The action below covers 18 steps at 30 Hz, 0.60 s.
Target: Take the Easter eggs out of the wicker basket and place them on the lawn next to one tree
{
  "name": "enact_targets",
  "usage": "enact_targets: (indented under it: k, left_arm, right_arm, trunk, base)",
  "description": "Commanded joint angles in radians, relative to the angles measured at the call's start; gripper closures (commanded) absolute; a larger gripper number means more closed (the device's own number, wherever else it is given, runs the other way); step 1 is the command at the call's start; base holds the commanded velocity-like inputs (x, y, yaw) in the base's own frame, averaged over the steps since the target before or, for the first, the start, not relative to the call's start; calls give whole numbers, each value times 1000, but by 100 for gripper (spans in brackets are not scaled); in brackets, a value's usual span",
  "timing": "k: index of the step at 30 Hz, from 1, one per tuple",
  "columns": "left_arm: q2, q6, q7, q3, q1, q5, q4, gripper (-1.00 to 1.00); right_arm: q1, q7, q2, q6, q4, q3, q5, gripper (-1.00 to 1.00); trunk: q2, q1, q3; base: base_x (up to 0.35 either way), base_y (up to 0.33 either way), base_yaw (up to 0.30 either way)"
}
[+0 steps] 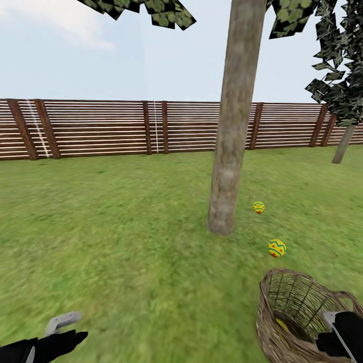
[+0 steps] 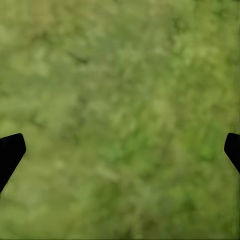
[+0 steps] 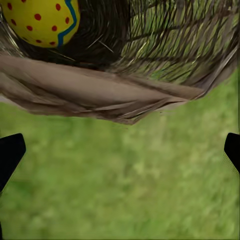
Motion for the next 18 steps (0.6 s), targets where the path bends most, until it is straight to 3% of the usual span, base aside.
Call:
enact_targets:
  k: [1,4,10,18]
  left_arm:
    - [0,3,-8,2,-1,-8,1,-100]
    - [-4,1,-8,1,-1,-7,4,-100]
    - [-6,-1,-6,0,-1,-6,6,-100]
    - [-7,0,-3,0,-1,-6,7,-100]
  right_arm:
    - [-1,10,0,4,0,-1,11,-100]
    - [-1,11,-1,4,6,0,13,-100]
    - [-1,11,1,4,7,5,13,-100]
    - [-1,12,2,4,7,8,12,-100]
  trunk:
    - [0,0,-1]
    - [0,0,-1]
    - [0,0,-1]
    - [56,-30,24]
  base:
    - [334,0,0]
    - [218,0,0]
    - [31,0,0]
    - [1,0,0]
